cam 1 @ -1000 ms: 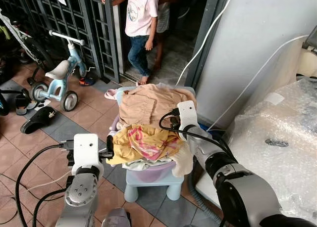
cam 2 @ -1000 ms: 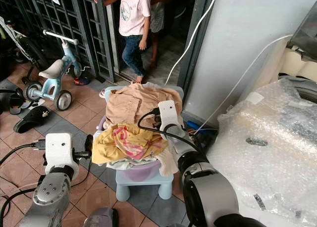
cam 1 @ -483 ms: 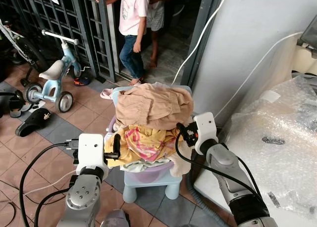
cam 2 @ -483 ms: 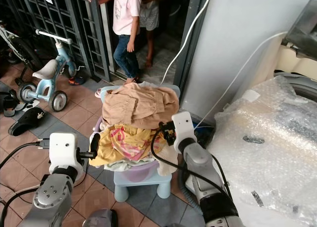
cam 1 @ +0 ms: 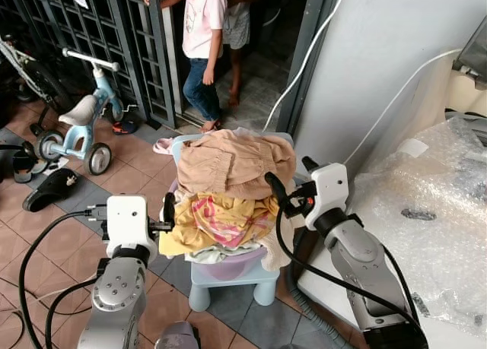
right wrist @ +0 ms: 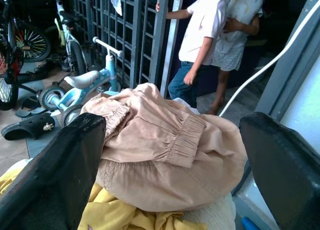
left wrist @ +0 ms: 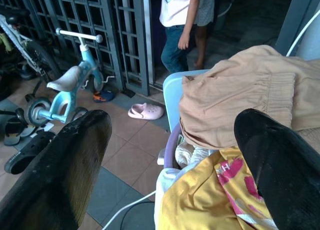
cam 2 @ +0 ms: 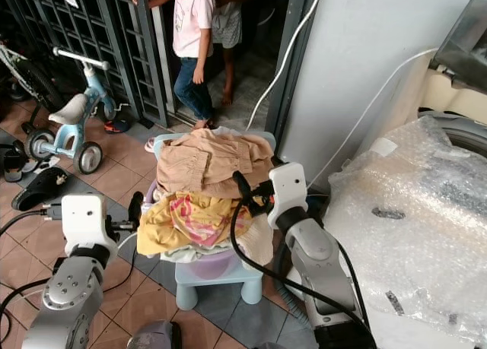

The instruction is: Clothes washing

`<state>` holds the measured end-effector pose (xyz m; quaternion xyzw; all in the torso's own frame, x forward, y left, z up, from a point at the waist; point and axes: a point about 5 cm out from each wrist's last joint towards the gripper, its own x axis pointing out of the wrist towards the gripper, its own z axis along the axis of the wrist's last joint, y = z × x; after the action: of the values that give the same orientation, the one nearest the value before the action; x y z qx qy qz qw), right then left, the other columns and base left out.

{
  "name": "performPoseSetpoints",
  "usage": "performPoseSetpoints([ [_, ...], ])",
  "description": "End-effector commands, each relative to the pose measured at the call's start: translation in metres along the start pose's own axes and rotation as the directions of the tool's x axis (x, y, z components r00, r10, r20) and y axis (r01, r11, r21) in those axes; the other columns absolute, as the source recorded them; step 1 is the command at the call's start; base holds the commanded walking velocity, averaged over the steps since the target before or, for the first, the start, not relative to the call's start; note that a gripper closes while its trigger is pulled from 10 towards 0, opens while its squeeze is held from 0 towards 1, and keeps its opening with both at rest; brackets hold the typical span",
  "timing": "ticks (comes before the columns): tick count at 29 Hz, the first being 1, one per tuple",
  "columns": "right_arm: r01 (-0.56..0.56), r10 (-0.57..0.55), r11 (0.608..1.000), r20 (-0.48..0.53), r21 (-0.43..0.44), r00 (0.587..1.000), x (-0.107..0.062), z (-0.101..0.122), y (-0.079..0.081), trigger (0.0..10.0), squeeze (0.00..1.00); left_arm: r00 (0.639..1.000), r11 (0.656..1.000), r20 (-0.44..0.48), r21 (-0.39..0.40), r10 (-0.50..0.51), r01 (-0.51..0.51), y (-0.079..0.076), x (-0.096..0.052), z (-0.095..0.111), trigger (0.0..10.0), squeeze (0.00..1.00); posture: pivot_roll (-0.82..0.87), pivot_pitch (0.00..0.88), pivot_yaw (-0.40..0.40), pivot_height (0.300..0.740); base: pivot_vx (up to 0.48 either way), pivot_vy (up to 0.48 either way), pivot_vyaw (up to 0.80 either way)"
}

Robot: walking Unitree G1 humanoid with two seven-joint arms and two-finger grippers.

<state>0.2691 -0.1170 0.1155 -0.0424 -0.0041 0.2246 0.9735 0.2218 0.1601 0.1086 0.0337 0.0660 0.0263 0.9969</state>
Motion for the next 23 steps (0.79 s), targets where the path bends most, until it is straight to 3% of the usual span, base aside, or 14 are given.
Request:
performPoseSetpoints([
  [1, -0.038, 0.038, 0.999, -0.011, -0.020, 0.999, 0.0044, 0.0020, 0.0036, 10.0, 1.00, 1.000, 1.000, -0.008, -0.005, -0.014, 0.014, -0.0022, 0.0014, -0.0029, 10.0, 0.00, 0.06, 0.000, -0.030, 0.740, 0.266, 0.000, 0.00],
  [6, -0.134, 0.134, 0.991, -0.024, -0.013, 0.991, 0.0080, -0.0006, 0.0128, 10.0, 1.00, 1.000, 1.000, -0.030, -0.016, -0.002, 0.002, -0.0010, -0.0006, -0.0086, 10.0, 0.00, 0.06, 0.000, -0.030, 0.740, 0.269, 0.000, 0.00],
  [9, -0.131, 0.130, 0.991, -0.046, -0.027, 0.991, 0.0094, -0.0030, 0.0116, 10.0, 1.00, 0.999, 1.000, -0.033, -0.022, 0.000, -0.001, -0.0014, -0.0008, -0.0097, 10.0, 0.00, 0.06, 0.000, -0.034, 0.740, 0.271, 0.000, 0.00],
  [10, -0.133, 0.131, 0.990, -0.041, -0.053, 0.991, 0.0100, -0.0024, 0.0104, 10.0, 0.79, 0.999, 1.000, -0.032, -0.023, 0.000, -0.001, -0.0020, -0.0006, -0.0096, 10.0, 0.00, 0.06, 0.000, -0.036, 0.740, 0.285, 0.000, 0.80],
  [11, -0.133, 0.131, 0.990, -0.041, -0.053, 0.991, 0.0100, -0.0024, 0.0104, 10.0, 0.79, 0.999, 1.000, -0.032, -0.023, 0.000, -0.001, -0.0020, -0.0006, -0.0096, 10.0, 0.00, 0.06, 0.000, -0.036, 0.740, 0.285, 0.000, 0.80],
  [12, -0.128, 0.126, 0.991, -0.039, -0.051, 0.991, 0.0106, -0.0021, 0.0098, 10.0, 0.50, 0.999, 1.000, -0.033, -0.024, 0.001, -0.002, -0.0023, -0.0007, -0.0099, 10.0, 0.00, 0.06, 0.000, -0.038, 0.740, 0.274, 0.000, 0.80],
  [13, -0.118, 0.116, 0.992, -0.043, -0.047, 0.992, 0.0113, -0.0023, 0.0088, 10.0, 0.00, 0.999, 1.000, -0.033, -0.024, 0.002, -0.002, -0.0025, -0.0008, -0.0103, 10.0, 0.00, 0.06, 0.000, -0.039, 0.740, 0.247, 0.000, 0.76],
  [23, -0.086, 0.083, 0.995, -0.066, -0.041, 0.994, 0.0140, -0.0057, 0.0034, 10.0, 0.00, 0.999, 1.000, -0.036, -0.030, -0.006, 0.005, -0.0048, -0.0014, -0.0121, 10.0, 0.00, 0.06, 0.000, -0.040, 0.740, 0.186, 0.000, 0.08],
])
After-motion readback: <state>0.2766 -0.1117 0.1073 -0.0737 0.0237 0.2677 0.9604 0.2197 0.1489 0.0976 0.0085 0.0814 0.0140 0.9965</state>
